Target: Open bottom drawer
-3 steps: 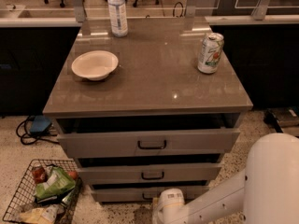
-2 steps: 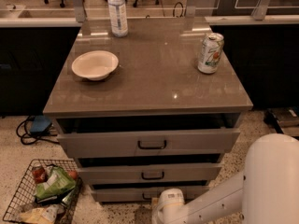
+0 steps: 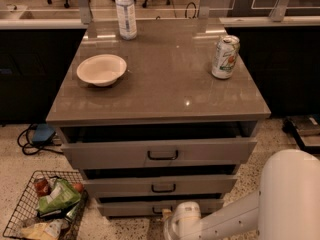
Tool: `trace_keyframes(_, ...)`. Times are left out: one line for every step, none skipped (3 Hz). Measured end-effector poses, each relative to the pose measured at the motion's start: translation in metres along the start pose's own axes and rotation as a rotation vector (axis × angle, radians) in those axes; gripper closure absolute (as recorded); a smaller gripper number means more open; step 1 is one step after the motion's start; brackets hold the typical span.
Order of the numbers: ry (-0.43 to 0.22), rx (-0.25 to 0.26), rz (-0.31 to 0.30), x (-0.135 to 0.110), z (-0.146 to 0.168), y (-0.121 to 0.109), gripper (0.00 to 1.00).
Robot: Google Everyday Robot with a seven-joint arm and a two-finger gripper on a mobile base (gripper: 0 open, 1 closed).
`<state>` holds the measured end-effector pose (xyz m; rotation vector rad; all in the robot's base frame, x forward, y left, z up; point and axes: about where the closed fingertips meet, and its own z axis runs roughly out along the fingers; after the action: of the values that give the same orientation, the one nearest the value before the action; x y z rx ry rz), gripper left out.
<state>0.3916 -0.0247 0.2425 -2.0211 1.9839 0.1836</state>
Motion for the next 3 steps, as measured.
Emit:
trace_keyframes(-0.004,-0.005,-0.01,0.002,0.014,-0.005,0.0)
trace_keyframes(0.016,-0.025,-0.033,-0.007,0.03,-0.007,0.0)
trace_keyframes(0.042,-0.045,-0.053,-0.015,0.044,-0.008,0.0)
